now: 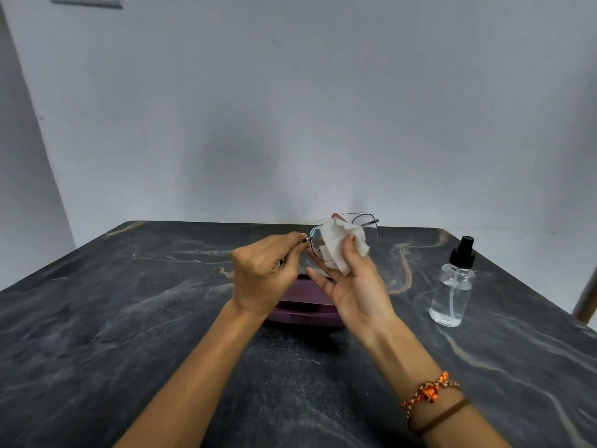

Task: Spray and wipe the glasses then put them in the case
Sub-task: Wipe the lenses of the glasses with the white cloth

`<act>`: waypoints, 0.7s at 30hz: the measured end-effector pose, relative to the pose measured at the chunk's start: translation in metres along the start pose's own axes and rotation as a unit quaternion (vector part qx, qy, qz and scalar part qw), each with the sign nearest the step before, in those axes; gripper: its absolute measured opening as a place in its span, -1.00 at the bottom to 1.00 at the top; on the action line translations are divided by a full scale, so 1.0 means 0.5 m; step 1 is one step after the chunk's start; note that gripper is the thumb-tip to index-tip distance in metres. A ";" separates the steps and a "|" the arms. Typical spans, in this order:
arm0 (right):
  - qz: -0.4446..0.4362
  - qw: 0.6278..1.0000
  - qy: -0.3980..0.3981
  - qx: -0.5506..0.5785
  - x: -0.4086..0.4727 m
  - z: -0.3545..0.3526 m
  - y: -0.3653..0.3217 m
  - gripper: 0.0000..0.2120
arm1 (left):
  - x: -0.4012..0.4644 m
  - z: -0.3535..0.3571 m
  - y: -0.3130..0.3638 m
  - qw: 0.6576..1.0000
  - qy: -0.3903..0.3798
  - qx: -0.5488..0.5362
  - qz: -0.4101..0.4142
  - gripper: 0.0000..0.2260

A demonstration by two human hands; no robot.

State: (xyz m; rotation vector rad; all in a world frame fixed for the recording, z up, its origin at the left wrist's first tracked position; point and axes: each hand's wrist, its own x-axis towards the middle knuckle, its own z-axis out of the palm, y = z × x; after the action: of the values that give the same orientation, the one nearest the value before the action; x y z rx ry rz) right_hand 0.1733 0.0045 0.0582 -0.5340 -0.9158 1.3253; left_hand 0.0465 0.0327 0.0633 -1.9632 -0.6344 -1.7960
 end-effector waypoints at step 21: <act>-0.051 0.987 0.129 0.082 -0.003 0.005 0.005 -0.71 | 0.004 0.002 0.003 1.000 0.015 -0.005 0.006 -0.88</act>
State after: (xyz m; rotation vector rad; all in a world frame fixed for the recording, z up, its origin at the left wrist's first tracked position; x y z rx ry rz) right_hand 0.1700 0.0033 0.0573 -0.5104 -0.6084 1.1941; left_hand 0.0481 0.0321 0.0651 -1.9399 -0.6043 -1.8215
